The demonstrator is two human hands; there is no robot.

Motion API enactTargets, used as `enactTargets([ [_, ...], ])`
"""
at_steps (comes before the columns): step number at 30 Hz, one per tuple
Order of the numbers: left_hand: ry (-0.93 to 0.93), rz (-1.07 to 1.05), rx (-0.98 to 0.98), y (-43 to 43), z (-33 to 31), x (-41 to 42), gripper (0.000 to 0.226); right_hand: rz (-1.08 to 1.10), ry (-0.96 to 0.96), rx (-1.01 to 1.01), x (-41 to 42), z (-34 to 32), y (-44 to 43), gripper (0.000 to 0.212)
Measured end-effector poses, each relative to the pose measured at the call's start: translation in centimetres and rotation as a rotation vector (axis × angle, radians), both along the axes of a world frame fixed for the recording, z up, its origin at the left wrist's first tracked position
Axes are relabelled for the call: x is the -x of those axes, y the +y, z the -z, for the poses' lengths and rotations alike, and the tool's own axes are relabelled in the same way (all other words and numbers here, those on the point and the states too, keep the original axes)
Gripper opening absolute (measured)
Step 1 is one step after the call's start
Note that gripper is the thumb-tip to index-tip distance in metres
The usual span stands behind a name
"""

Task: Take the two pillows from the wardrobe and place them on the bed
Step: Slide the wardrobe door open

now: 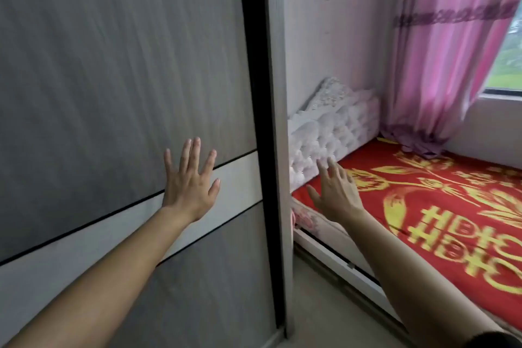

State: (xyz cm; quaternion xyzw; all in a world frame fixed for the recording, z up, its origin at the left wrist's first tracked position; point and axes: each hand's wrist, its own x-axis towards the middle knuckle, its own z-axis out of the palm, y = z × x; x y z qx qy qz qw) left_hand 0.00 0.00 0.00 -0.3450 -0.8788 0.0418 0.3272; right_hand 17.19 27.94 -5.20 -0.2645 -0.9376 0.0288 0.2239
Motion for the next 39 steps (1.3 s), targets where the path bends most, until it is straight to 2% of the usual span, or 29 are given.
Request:
enactTargets([
  [3, 0.060, -0.037, -0.076, 1.5, -0.9, 2.6, 0.066, -0.204, 0.123, 0.051, 6.0, -1.1, 1.8, 0.070],
  [7, 0.109, -0.116, -0.136, 1.7, 0.2, 4.3, 0.067, -0.459, 0.380, 0.136, 12.8, -1.8, 1.4, 0.056],
  [10, 0.160, -0.140, -0.109, 1.0, 1.5, 5.0, 0.069, -0.540, 0.473, 0.234, 16.4, -1.5, 0.2, 0.062],
  [13, 0.206, -0.192, -0.160, 0.3, 1.1, 5.6, 0.072, -0.525, 0.492, 0.386, 19.4, -1.5, -0.9, 0.072],
  [21, 0.215, -0.317, -0.288, -2.7, 0.1, 6.1, 0.076, -0.405, 0.573, 0.745, 22.9, -3.8, -2.2, 0.080],
  [25, 0.182, -0.410, -0.208, -4.4, 0.9, 6.2, 0.082, -0.383, 0.592, 0.786, 23.8, -3.5, -2.8, 0.082],
  [30, 0.151, -0.418, -0.129, -5.4, 2.8, 6.3, 0.091, -0.365, 0.642, 0.819, 23.8, -3.3, -3.2, 0.080],
  [39, 0.096, -0.463, -0.101, -9.1, 2.9, 5.8, 0.090, -0.446, 0.607, 0.864, 22.1, -3.4, -6.2, 0.080],
])
